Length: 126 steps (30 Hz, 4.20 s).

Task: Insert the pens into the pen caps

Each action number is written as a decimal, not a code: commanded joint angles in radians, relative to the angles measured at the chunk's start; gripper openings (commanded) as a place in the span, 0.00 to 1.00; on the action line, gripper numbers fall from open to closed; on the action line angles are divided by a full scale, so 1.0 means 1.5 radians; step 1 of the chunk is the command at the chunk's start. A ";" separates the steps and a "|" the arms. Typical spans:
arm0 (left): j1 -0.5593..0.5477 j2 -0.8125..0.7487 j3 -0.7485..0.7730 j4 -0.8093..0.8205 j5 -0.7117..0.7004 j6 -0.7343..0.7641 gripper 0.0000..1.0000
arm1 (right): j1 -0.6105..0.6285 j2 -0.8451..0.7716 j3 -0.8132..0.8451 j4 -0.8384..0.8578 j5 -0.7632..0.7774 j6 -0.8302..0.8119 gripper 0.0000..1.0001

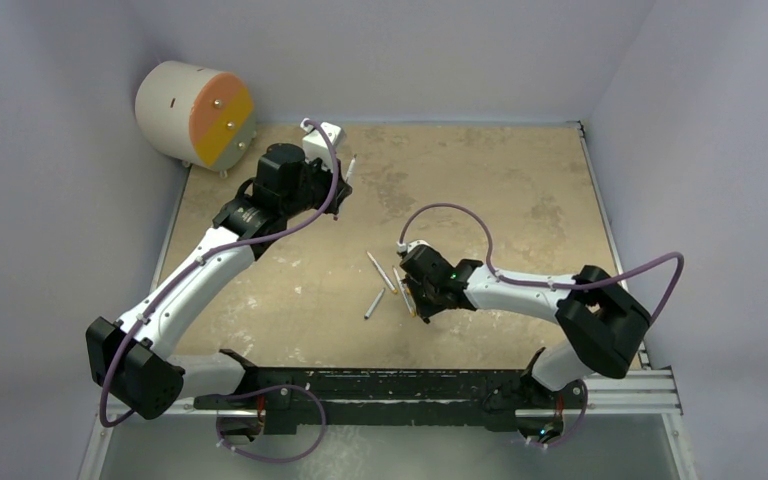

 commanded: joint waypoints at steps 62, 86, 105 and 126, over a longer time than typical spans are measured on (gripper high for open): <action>-0.101 -0.049 -0.153 0.519 0.248 -0.341 0.00 | -0.178 -0.282 0.168 0.644 -0.125 -0.001 0.00; -0.107 -0.042 -0.146 0.527 0.241 -0.345 0.00 | -0.178 -0.291 0.144 0.615 -0.154 0.004 0.00; -0.109 -0.055 -0.128 0.496 0.233 -0.317 0.00 | -0.178 -0.302 0.111 0.577 -0.174 0.006 0.00; -0.109 -0.091 -0.062 0.409 0.133 -0.156 0.00 | -0.178 -0.280 0.114 0.490 -0.294 0.036 0.00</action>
